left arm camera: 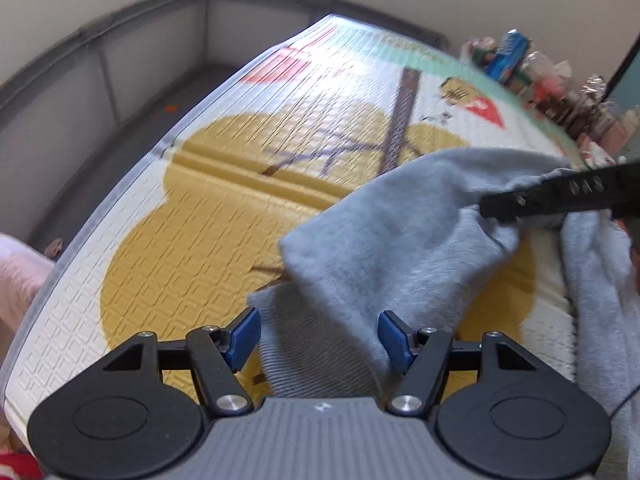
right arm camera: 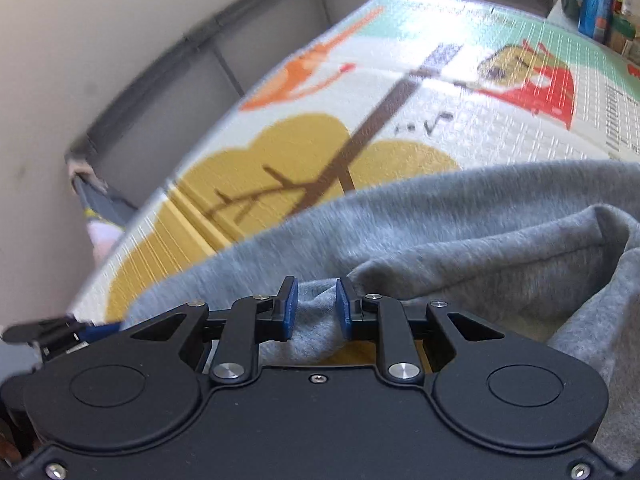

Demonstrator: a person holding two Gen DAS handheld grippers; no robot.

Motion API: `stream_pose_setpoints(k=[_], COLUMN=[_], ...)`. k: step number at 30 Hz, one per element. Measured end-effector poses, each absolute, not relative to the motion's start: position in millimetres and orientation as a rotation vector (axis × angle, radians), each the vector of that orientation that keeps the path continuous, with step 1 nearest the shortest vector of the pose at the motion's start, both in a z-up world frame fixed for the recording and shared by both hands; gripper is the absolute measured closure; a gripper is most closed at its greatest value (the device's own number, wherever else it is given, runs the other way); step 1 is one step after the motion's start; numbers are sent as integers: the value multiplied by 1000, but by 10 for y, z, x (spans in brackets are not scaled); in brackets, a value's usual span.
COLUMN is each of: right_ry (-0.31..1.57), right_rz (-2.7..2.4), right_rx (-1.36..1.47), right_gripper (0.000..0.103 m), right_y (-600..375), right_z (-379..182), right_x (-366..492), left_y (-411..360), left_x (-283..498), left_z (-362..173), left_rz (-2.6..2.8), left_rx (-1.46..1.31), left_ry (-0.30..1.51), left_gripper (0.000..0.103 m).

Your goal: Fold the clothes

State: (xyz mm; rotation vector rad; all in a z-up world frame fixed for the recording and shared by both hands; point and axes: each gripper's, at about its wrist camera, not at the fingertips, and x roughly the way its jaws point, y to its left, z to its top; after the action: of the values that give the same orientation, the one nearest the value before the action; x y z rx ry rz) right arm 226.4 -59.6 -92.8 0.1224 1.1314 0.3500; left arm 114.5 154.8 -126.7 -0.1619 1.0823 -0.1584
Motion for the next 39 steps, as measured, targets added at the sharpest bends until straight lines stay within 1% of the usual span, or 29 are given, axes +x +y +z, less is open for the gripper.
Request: stream_pose_setpoints(k=[5,10,16,23,33,39], right_ry=[1204,1221,1227,1230,1235,1236], right_rz=[332,334,333,332,331,329], right_rx=[67,52,58,59,59,56], right_gripper=[87,87,87,87,87,87], right_y=[-589,-595,-603,-603,-605,-598], right_z=[-1112,-1154,-1149,-1148,-1148,-1152], right_x=[2206,2168,2165,2163,2161,2162], left_y=[1689,1888,2171,2365,2730,2886], left_x=[1137,1140,1113,1062,942,857], left_z=[-1264,-1290,-1396,-1433,-1691,-1814], left_rz=[-148,-164,-161,-174,-183,-203], left_rx=[-223,-332,-541,-644,-919,-1070], left_ry=[1067,1056,1044,1022,984,931], left_gripper=[32,32,31,30,30,29])
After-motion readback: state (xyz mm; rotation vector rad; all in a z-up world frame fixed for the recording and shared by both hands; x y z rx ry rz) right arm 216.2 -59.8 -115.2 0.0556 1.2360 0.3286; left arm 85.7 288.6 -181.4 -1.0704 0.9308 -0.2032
